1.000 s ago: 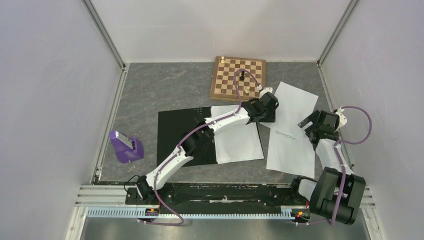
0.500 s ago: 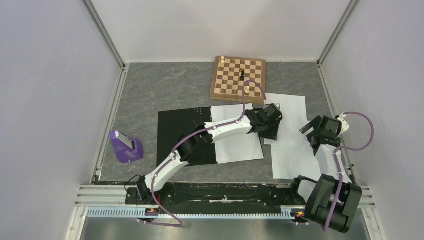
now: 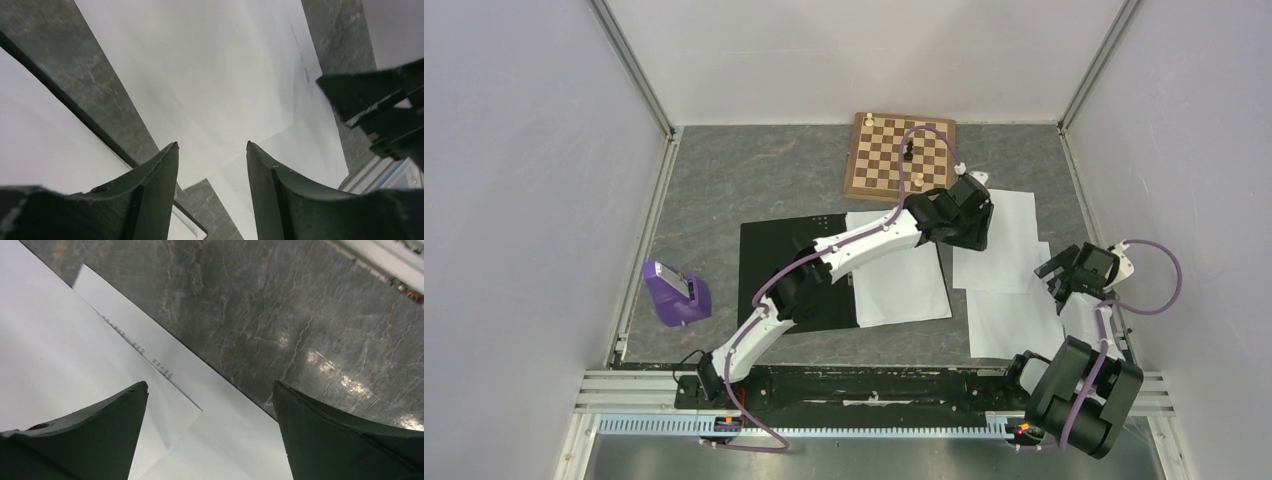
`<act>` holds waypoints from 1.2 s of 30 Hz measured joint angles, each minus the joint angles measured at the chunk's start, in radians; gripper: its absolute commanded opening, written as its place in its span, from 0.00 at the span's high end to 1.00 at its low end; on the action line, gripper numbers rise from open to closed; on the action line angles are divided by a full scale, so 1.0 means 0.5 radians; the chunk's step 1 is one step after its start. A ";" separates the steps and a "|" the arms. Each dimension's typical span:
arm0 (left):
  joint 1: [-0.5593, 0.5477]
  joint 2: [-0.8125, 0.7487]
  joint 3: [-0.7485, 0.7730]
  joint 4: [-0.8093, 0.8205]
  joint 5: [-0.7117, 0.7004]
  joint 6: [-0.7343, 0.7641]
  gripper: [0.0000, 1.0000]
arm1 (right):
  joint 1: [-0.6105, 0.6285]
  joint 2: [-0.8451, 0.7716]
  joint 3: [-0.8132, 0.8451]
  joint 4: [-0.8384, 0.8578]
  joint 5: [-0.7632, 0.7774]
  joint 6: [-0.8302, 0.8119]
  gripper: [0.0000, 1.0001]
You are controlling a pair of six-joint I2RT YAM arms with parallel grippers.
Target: Put the files into the folder
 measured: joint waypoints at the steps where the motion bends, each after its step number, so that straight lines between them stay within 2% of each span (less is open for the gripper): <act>1: 0.016 0.020 0.047 -0.002 -0.010 0.002 0.39 | -0.027 0.007 -0.027 0.020 -0.027 0.001 0.02; 10: 0.110 0.355 0.165 -0.039 -0.040 0.000 0.37 | -0.082 0.021 -0.153 0.297 -0.275 0.020 0.02; 16: 0.098 0.391 0.257 -0.040 0.037 -0.017 0.37 | -0.066 0.033 -0.216 0.495 -0.474 0.056 0.02; 21: 0.092 0.436 0.309 -0.063 0.128 -0.025 0.38 | 0.040 0.114 -0.207 0.610 -0.618 0.087 0.02; 30: 0.095 0.468 0.356 -0.067 0.256 -0.027 0.43 | 0.114 0.233 -0.116 0.588 -0.816 0.097 0.02; 36: 0.101 0.485 0.374 -0.065 0.339 -0.027 0.48 | 0.137 0.269 -0.083 0.544 -0.908 0.088 0.14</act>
